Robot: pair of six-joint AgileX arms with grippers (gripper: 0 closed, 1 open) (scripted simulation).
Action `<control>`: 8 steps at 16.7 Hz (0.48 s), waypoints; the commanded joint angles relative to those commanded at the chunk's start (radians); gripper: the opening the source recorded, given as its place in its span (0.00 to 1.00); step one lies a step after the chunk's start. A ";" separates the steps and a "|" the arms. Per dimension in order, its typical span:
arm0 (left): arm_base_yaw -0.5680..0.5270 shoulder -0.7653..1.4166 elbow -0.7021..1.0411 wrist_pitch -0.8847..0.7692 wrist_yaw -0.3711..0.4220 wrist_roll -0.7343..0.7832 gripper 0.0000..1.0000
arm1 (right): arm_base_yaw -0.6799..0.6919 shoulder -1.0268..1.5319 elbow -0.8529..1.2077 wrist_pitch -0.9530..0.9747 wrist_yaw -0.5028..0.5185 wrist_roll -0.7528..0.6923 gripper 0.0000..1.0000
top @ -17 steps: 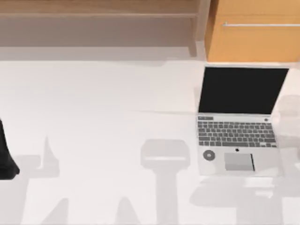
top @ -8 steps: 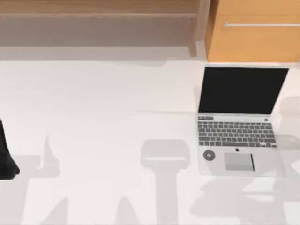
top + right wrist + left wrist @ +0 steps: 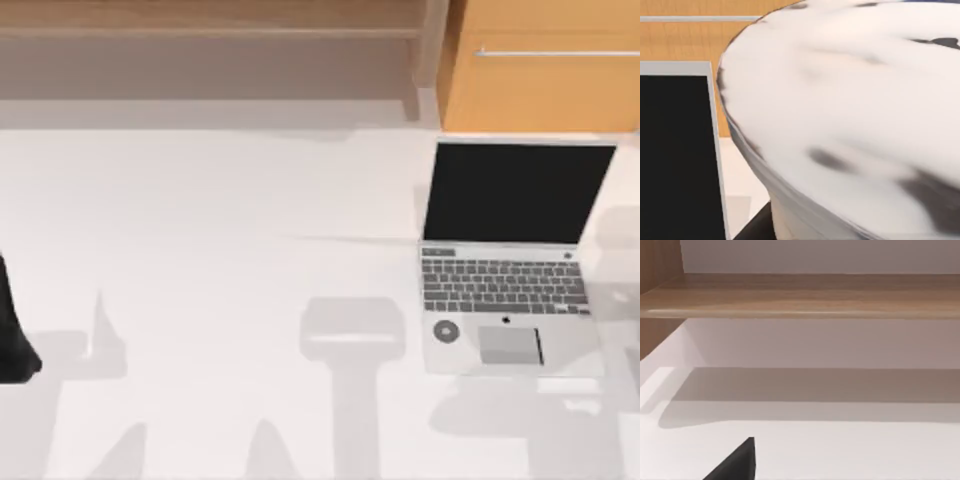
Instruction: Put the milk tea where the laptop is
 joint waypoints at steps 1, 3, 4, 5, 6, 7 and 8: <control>0.000 0.000 0.000 0.000 0.000 0.000 1.00 | 0.004 0.019 -0.004 -0.003 0.004 -0.001 0.00; 0.000 0.000 0.000 0.000 0.000 0.000 1.00 | 0.006 0.032 -0.012 -0.010 0.006 -0.002 0.00; 0.000 0.000 0.000 0.000 0.000 0.000 1.00 | 0.006 0.032 -0.012 -0.010 0.006 -0.002 0.00; 0.000 0.000 0.000 0.000 0.000 0.000 1.00 | 0.006 0.032 -0.012 -0.010 0.006 -0.002 0.00; 0.000 0.000 0.000 0.000 0.000 0.000 1.00 | 0.006 0.032 -0.012 -0.010 0.006 -0.002 0.00; 0.000 0.000 0.000 0.000 0.000 0.000 1.00 | 0.006 0.032 -0.012 -0.010 0.006 -0.002 0.08; 0.000 0.000 0.000 0.000 0.000 0.000 1.00 | 0.006 0.032 -0.012 -0.010 0.006 -0.002 0.15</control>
